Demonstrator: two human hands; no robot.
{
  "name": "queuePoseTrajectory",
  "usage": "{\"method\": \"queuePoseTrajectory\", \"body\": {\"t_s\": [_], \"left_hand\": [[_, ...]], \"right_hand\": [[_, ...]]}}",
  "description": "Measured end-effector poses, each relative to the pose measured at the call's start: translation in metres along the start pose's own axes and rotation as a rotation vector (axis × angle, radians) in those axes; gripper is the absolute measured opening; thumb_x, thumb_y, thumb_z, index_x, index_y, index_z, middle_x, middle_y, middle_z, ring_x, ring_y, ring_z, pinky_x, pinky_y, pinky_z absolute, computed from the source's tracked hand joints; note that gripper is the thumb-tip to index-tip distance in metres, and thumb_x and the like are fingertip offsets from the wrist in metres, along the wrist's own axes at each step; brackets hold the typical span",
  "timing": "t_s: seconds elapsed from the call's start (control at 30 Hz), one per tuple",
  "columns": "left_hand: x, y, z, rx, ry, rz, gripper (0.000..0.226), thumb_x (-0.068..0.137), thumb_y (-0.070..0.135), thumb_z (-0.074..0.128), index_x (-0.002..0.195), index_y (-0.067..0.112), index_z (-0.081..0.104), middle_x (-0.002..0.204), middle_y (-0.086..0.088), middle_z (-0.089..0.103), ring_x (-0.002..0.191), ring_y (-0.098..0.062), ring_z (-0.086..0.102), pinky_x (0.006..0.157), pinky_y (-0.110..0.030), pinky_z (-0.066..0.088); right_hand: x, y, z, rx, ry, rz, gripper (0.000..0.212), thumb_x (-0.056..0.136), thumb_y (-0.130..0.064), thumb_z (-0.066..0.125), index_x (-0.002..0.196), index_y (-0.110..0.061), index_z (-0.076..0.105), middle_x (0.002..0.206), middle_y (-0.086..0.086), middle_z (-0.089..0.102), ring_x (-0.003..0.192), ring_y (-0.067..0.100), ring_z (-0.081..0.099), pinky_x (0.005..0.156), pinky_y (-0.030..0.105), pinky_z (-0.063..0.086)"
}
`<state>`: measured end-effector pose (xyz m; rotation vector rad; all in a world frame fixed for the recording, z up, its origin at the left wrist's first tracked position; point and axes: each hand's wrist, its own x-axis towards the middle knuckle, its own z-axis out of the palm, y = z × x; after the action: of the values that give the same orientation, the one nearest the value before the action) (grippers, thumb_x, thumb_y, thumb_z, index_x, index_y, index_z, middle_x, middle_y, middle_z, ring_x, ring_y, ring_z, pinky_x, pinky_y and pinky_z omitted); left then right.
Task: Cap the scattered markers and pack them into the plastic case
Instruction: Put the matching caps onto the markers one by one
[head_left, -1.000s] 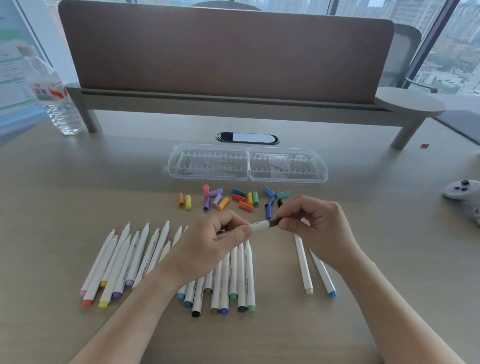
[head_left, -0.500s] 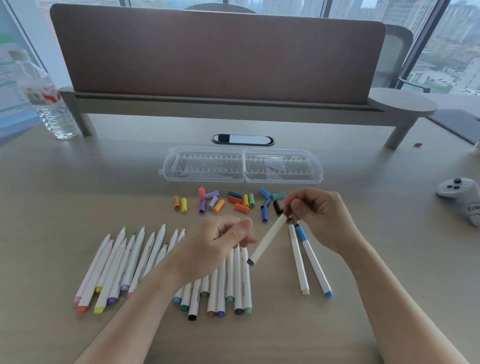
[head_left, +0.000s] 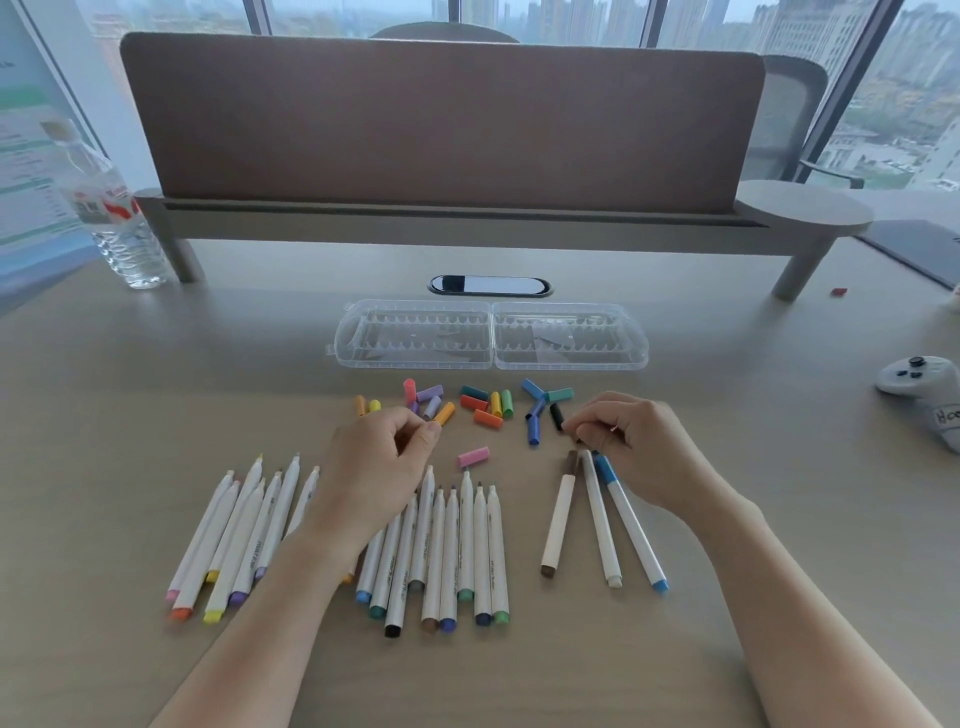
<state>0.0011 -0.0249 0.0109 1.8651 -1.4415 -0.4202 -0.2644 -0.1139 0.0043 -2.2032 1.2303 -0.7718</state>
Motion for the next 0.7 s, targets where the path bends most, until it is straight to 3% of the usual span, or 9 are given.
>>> {"method": "queuePoseTrajectory", "body": {"t_s": [0.1,0.3,0.43,0.6,0.7], "left_hand": [[0.004,-0.003,-0.002,0.057,0.036,-0.011,0.021,0.095,0.034,0.064,0.077,0.025,0.068,0.063,0.008,0.064,0.061,-0.007,0.059,0.054,-0.018,0.039],[0.012,-0.005,-0.014,0.058,0.081,-0.053,0.014,0.094,0.031,0.066,0.085,0.023,0.072,0.075,0.012,0.067,0.073,-0.004,0.06,0.06,-0.019,0.042],[0.011,-0.01,-0.026,0.02,0.073,-0.064,0.01,0.094,0.031,0.066,0.085,0.029,0.069,0.082,0.015,0.068,0.078,-0.001,0.06,0.065,-0.02,0.042],[-0.002,-0.004,-0.017,0.113,-0.214,0.071,0.007,0.092,0.035,0.069,0.088,0.03,0.071,0.081,0.015,0.068,0.077,0.001,0.061,0.063,-0.01,0.041],[-0.008,0.007,-0.006,0.164,-0.364,0.171,0.012,0.09,0.044,0.069,0.088,0.033,0.07,0.084,0.016,0.066,0.079,0.003,0.061,0.067,-0.014,0.046]], "right_hand": [[-0.002,0.006,-0.002,-0.015,0.072,0.034,0.02,0.093,-0.004,0.063,0.091,-0.017,0.077,0.086,-0.01,0.071,0.076,-0.001,0.064,0.071,0.007,0.044],[-0.004,0.015,-0.002,-0.046,0.13,0.102,0.017,0.095,-0.01,0.063,0.097,-0.019,0.077,0.09,-0.01,0.072,0.084,0.0,0.064,0.071,0.006,0.045],[-0.003,0.015,0.001,-0.029,0.146,0.127,0.015,0.094,-0.012,0.065,0.096,-0.02,0.077,0.088,-0.01,0.072,0.079,0.001,0.064,0.067,0.006,0.046],[-0.003,0.016,0.002,-0.026,0.154,0.122,0.013,0.093,-0.013,0.066,0.095,-0.019,0.077,0.085,-0.011,0.072,0.076,-0.001,0.063,0.066,0.006,0.045],[-0.004,0.015,0.002,-0.025,0.15,0.122,0.013,0.093,-0.012,0.066,0.095,-0.019,0.077,0.086,-0.009,0.072,0.075,0.002,0.063,0.065,0.007,0.045]]}}
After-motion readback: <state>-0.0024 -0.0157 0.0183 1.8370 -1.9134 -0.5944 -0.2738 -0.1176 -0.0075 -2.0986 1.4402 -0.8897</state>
